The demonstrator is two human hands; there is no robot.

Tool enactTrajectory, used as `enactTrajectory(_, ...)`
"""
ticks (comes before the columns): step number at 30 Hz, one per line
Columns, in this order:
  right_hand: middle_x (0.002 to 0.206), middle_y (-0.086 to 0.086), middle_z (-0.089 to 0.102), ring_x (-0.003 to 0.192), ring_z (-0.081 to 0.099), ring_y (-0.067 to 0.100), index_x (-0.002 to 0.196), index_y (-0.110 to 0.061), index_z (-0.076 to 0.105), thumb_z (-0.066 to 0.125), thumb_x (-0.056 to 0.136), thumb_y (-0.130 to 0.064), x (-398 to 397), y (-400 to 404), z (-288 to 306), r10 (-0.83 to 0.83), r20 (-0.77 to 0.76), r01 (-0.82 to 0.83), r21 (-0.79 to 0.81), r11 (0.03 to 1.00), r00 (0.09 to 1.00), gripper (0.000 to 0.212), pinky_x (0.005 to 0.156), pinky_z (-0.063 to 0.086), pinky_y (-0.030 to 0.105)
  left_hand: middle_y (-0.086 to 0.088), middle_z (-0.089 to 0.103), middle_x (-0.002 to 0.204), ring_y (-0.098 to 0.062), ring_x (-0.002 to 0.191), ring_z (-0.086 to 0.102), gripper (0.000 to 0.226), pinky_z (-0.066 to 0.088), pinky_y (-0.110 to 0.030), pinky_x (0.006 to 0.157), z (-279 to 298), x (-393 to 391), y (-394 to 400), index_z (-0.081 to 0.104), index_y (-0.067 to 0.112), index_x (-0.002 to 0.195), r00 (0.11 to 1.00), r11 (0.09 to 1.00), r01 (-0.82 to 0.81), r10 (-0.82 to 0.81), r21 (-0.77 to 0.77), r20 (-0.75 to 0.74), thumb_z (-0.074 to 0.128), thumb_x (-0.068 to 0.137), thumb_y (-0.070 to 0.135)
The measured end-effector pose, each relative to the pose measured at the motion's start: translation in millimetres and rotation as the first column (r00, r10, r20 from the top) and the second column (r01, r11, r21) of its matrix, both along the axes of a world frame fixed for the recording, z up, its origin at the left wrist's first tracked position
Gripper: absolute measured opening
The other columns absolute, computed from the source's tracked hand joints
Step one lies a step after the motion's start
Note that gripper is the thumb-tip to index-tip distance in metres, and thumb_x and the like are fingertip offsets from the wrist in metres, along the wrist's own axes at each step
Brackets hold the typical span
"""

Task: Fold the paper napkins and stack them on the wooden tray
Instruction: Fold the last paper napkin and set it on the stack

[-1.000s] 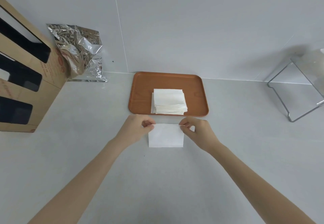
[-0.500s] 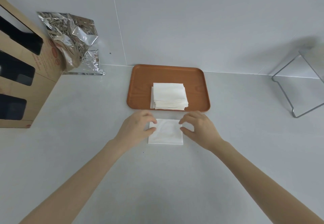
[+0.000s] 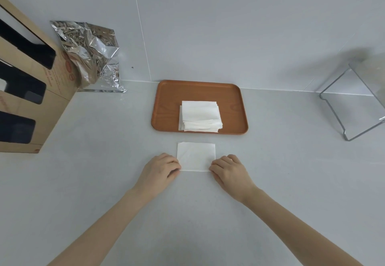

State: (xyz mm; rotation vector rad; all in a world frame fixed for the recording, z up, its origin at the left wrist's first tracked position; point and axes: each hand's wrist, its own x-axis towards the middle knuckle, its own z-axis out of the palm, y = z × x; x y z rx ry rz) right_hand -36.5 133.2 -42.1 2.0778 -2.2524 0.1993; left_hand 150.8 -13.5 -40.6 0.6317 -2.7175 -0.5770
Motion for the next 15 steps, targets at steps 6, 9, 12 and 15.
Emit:
enactTrajectory(6,0.07,0.001,0.067,0.062,0.06,0.024,0.069,-0.013,0.058,0.04,0.076,-0.019,0.2,-4.9,16.6,-0.06,0.223,0.064,-0.01,0.998,0.973,0.02,0.07,0.036,0.027,0.0,0.067,0.073,-0.007,0.077,0.044,0.023,0.037,-0.025,0.067,10.4,-8.9,-3.0,0.059,0.014,0.07,0.998,0.999,0.052,-0.052,0.001,0.02,0.04,0.077,0.025)
enactTrajectory(9,0.074,0.004,0.066,0.068,0.058,0.022,0.075,-0.011,0.058,0.039,0.077,-0.024,-7.5,-12.3,45.1,-0.117,0.434,0.166,-0.078,0.983,0.893,0.023,0.071,0.045,0.032,0.002,0.066,0.074,-0.004,0.077,0.049,0.025,0.042,-0.021,0.067,41.8,-18.9,-13.1,0.061,0.015,0.072,0.997,0.983,0.017,-0.004,0.182,-0.073,0.041,0.073,0.031)
enactTrajectory(12,0.08,0.004,0.065,0.076,0.055,0.011,0.083,-0.01,0.057,0.046,0.084,-0.014,-17.2,-24.8,77.7,-0.135,0.668,0.289,-0.124,0.949,0.732,0.011,0.071,0.039,0.015,0.017,0.063,0.063,0.004,0.069,0.055,0.008,0.04,-0.007,0.062,78.1,-34.0,-26.3,0.06,0.022,0.069,0.979,0.902,-0.011,0.097,0.431,-0.178,0.056,0.076,0.022)
enactTrajectory(15,0.072,0.0,0.058,0.066,0.051,0.009,0.078,-0.017,0.054,0.05,0.088,-0.005,-30.0,-45.0,100.6,-0.175,0.851,0.399,-0.044,0.916,0.494,0.016,0.062,0.04,0.012,0.012,0.064,0.062,-0.001,0.062,0.056,0.017,0.041,-0.005,0.059,100.1,-55.1,-48.2,0.061,0.019,0.068,0.97,0.816,-0.033,0.166,0.577,-0.18,0.062,0.078,0.006)
